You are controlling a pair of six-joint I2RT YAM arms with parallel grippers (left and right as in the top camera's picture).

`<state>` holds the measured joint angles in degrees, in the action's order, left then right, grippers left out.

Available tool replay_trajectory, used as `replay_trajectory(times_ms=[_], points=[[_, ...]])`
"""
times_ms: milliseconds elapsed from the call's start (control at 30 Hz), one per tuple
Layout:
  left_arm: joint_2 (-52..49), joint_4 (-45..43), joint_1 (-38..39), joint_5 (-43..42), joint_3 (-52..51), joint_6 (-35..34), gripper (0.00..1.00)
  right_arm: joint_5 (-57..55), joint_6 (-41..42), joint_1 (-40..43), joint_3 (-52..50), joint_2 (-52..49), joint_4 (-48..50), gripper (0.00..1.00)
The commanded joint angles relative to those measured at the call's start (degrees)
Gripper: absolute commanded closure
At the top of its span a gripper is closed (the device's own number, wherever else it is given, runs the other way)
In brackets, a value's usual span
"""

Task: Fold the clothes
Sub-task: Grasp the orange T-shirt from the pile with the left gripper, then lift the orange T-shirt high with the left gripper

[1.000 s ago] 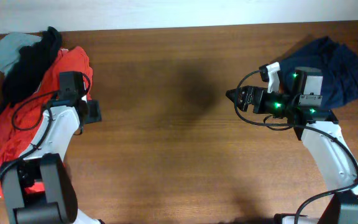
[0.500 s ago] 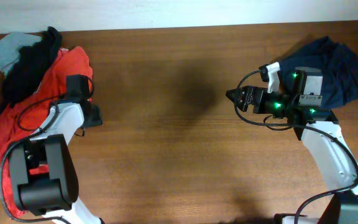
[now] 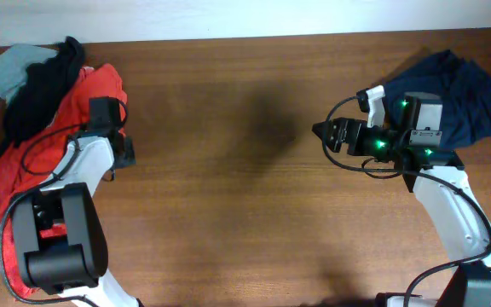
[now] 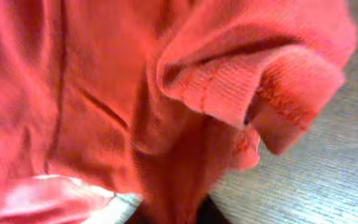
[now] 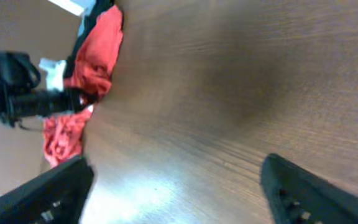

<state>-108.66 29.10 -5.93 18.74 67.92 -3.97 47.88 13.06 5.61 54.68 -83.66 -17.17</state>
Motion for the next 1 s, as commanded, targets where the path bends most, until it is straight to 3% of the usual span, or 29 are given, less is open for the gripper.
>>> replay_trajectory(times_ms=[0, 133, 200, 533, 567, 767, 967], points=[[-0.4, -0.2, -0.2, 0.8, 2.6, 0.4, 0.99, -0.3, -0.4, 0.5, 1.0, 0.0, 0.0, 0.19], [-0.2, 1.3, 0.0, 0.7, 6.6, 0.4, 0.99, -1.0, -0.4, 0.5, 1.0, 0.0, 0.0, 0.35], [0.1, 4.6, 0.2, 0.8, 10.5, 0.4, 0.99, -1.7, -0.4, 0.4, 1.0, 0.0, -0.2, 0.38], [0.5, 25.0, 0.3, 0.5, 42.7, 0.3, 0.99, -1.8, -0.4, 0.2, 1.0, 0.0, -0.2, 0.39], [0.5, 26.6, 0.3, 0.5, 45.9, 0.1, 0.99, -1.9, -0.4, 0.0, 1.0, 0.0, -0.2, 0.44], [0.6, 30.6, 2.8, 0.5, 61.0, 0.2, 0.99, -2.2, -0.3, -3.3, 1.1, 0.0, 2.6, 0.47], [0.7, 33.0, 6.8, 0.4, 73.9, 0.1, 0.99, -1.8, 1.4, -6.5, 1.2, 0.9, 6.9, 0.41]])
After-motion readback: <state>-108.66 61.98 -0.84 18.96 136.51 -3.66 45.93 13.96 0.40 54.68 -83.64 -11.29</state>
